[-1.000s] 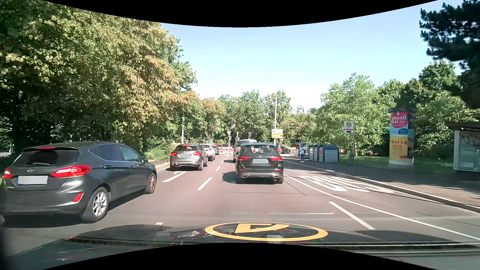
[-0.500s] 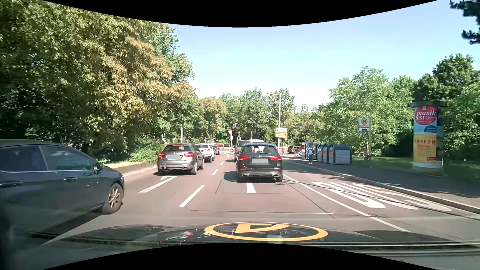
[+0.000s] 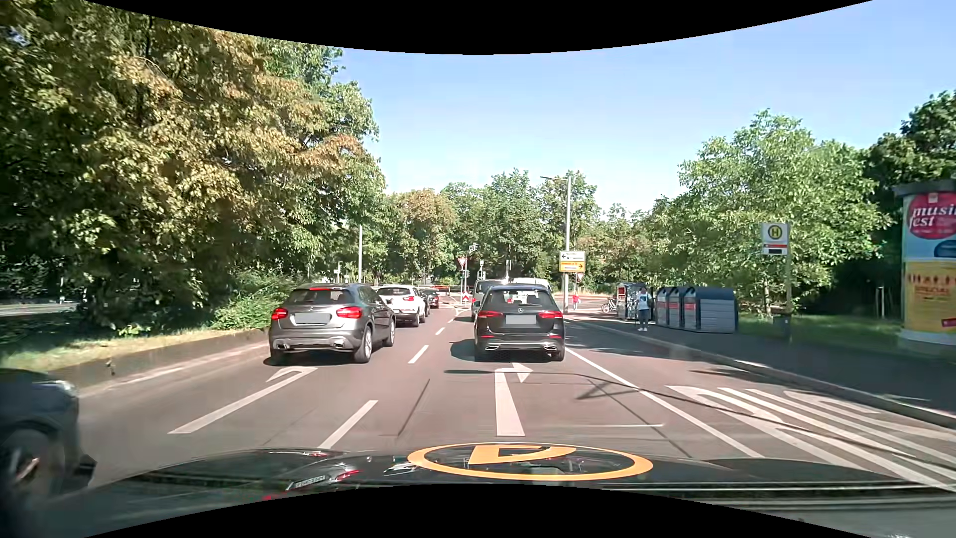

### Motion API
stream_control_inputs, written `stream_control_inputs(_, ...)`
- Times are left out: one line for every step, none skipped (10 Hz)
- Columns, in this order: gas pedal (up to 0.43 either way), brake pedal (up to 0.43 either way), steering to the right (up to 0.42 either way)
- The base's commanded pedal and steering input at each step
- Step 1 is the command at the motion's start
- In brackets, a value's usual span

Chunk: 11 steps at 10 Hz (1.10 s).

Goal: Follow the waypoints while adhering to traffic rules and regulations

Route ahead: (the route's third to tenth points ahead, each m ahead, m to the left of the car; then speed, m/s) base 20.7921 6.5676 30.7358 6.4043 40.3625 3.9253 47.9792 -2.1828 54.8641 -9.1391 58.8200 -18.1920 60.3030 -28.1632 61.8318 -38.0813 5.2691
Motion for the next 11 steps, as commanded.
stream_control_inputs(0.150,0.000,-0.026)
stream_control_inputs(0.150,0.000,-0.026)
stream_control_inputs(0.150,0.000,-0.026)
stream_control_inputs(0.150,0.000,-0.026)
stream_control_inputs(0.150,0.000,-0.026)
stream_control_inputs(0.150,0.000,-0.026)
stream_control_inputs(0.150,0.000,-0.025)
stream_control_inputs(0.157,0.000,-0.023)
stream_control_inputs(0.157,0.000,-0.021)
stream_control_inputs(0.157,0.000,-0.021)
stream_control_inputs(0.157,0.000,-0.019)
